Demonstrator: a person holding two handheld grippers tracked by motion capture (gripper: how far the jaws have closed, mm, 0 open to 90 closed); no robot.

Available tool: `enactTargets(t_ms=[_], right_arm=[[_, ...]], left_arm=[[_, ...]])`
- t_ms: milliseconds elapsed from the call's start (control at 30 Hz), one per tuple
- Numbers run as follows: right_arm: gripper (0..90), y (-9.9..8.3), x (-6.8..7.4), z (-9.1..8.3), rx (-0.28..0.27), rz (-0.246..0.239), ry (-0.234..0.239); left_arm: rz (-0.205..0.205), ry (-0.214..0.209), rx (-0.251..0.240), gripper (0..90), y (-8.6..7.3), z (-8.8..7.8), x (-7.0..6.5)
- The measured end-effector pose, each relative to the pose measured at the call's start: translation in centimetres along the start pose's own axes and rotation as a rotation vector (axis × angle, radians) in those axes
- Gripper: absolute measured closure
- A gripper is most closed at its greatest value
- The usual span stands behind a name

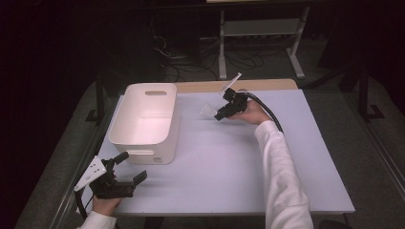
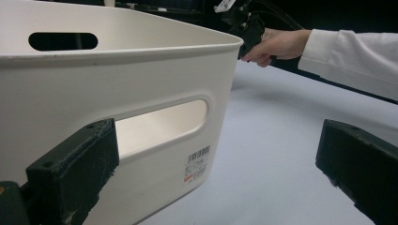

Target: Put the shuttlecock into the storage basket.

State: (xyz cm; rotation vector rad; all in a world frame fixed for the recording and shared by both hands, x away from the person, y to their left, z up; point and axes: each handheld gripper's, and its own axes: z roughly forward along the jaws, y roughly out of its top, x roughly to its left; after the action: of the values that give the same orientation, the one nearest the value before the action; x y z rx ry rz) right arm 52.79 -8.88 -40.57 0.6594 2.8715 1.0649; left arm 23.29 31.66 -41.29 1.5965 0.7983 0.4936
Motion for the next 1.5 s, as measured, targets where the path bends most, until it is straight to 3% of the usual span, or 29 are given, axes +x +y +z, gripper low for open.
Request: enactTargets(t_ms=[400,1033,1500], right_arm=[[63.2,0.8,1.5,-1.8,-0.021,0.022,-0.015],[63.3,2.0,4.5,-4.9,-0.038,-0.001,-0.048],[63.3,2.4,5.6,-6.6,-0.055,-0.015,-0.074]], left_arm=[[0.003,0.0,0.003,0.0,0.0,0.0,0.0],[-0.003,0.005,0.0,0.0,0.0,0.0,0.0],[0.01,0.007,0.016,0.0,0.0,0.0,0.0]])
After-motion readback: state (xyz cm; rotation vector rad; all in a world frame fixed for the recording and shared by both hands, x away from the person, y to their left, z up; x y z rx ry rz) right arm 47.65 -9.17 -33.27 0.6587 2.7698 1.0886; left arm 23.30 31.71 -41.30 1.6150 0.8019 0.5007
